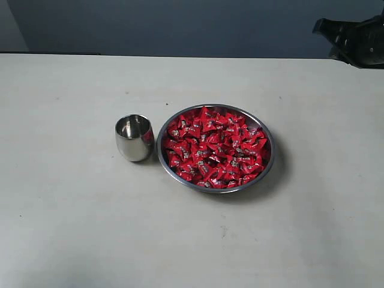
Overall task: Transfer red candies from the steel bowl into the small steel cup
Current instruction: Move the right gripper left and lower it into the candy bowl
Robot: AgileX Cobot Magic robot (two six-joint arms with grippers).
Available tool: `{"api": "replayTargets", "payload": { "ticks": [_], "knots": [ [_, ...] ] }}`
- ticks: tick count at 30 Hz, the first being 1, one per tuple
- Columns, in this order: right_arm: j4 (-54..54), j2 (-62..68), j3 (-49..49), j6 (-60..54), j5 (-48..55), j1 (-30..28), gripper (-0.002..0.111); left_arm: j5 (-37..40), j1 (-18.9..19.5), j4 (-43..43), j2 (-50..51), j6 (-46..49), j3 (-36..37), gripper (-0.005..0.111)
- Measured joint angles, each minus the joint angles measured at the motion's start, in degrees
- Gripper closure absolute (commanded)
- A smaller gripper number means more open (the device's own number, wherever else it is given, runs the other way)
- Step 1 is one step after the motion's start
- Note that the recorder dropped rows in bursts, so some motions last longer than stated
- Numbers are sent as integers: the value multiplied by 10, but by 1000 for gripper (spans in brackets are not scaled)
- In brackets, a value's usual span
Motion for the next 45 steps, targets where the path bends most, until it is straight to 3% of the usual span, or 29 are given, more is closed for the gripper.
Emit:
{"api": "replayTargets", "payload": {
  "ticks": [21, 36, 45],
  "knots": [
    [-4, 0, 0, 0, 1, 0, 108, 0, 0, 0, 0, 0, 0, 106],
    [-20, 0, 0, -47, 123, 0, 108, 0, 0, 0, 0, 0, 0, 106],
    [-16, 0, 0, -140, 168, 10, 108, 0, 0, 0, 0, 0, 0, 106]
  ]
}}
